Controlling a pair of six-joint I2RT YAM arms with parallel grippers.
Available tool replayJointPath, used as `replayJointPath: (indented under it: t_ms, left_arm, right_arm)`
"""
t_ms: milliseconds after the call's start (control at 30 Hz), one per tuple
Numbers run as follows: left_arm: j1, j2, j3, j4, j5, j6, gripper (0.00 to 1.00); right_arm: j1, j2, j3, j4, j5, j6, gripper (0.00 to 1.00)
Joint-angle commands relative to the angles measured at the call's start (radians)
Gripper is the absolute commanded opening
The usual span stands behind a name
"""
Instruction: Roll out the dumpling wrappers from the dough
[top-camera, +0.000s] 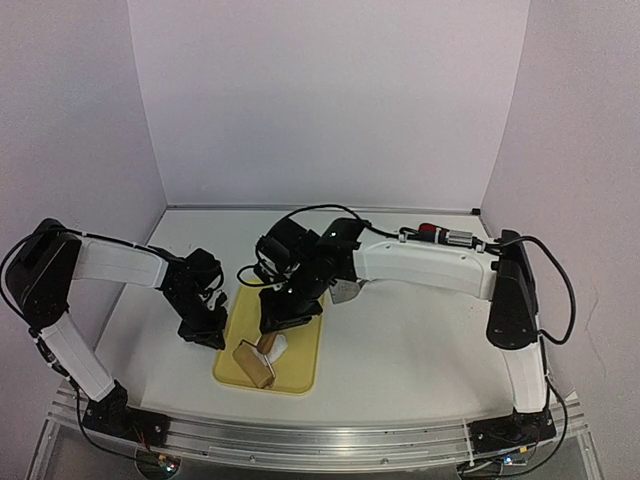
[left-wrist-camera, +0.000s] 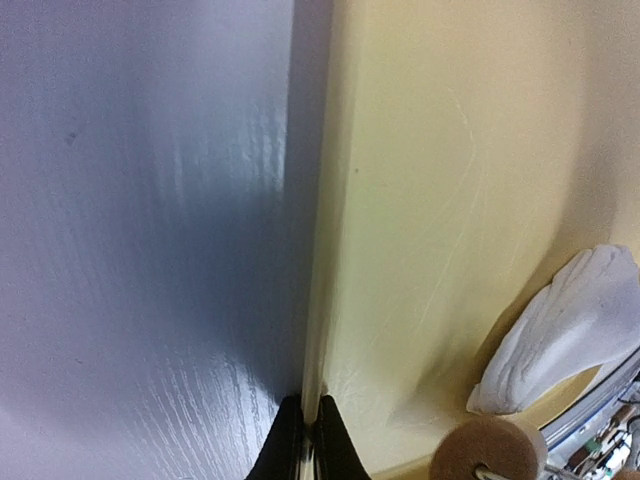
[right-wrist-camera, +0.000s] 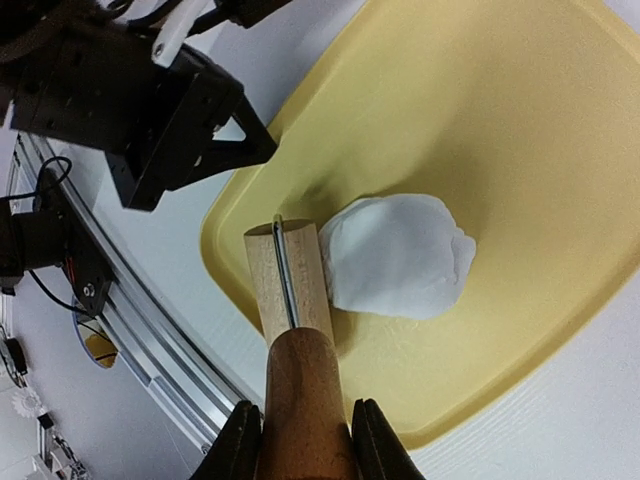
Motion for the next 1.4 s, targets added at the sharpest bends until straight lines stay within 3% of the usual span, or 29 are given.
replayJointPath:
  t_ms: [0,200,333,533,600,767,833,1000,1200,1367]
  left_arm:
    - [0.011,-0.003,0.037,0.005,-0.119,-0.164,0.00]
    - [0.008,-0.089,-0.018,0.057,-0.013,-0.246,0.02]
    - [0.003,-0.184,-0.056,0.072,0.113,-0.236,0.25]
    - [0.006,-0.281,-0.002,-0.063,0.078,-0.139,0.57]
    - [0.009,-0.252,0.055,-0.103,0.035,-0.074,0.66]
    - [0.025,-0.053,0.277,-0.130,-0.029,0.208,0.79]
    - [0.026,0.048,0.397,-0.132,-0.046,0.363,0.81]
    - [0.049,0.299,0.637,-0.108,-0.132,0.593,0.81]
    - [0.066,0.501,0.854,-0.077,-0.167,0.671,0.80]
    - [0.066,0.595,0.937,-0.065,-0.120,0.688,0.79]
  right_arm:
    - [0.003,-0.210,-0.031,0.004,-0.030,-0.019,0.00]
    - [-0.005,-0.378,-0.202,0.037,0.258,0.187,0.00]
    - [-0.031,-0.463,-0.350,0.037,0.354,0.326,0.00]
    - [-0.054,-0.537,-0.465,0.037,0.372,0.365,0.00]
    - [-0.054,-0.552,-0.492,0.037,0.378,0.392,0.00]
    - [-0.053,-0.581,-0.537,0.038,0.422,0.443,0.00]
    - [-0.054,-0.585,-0.546,0.041,0.448,0.461,0.00]
    - [-0.054,-0.570,-0.532,0.068,0.460,0.493,0.00]
    - [-0.053,-0.553,-0.489,0.078,0.444,0.487,0.00]
    - [-0.053,-0.547,-0.484,0.080,0.429,0.489,0.00]
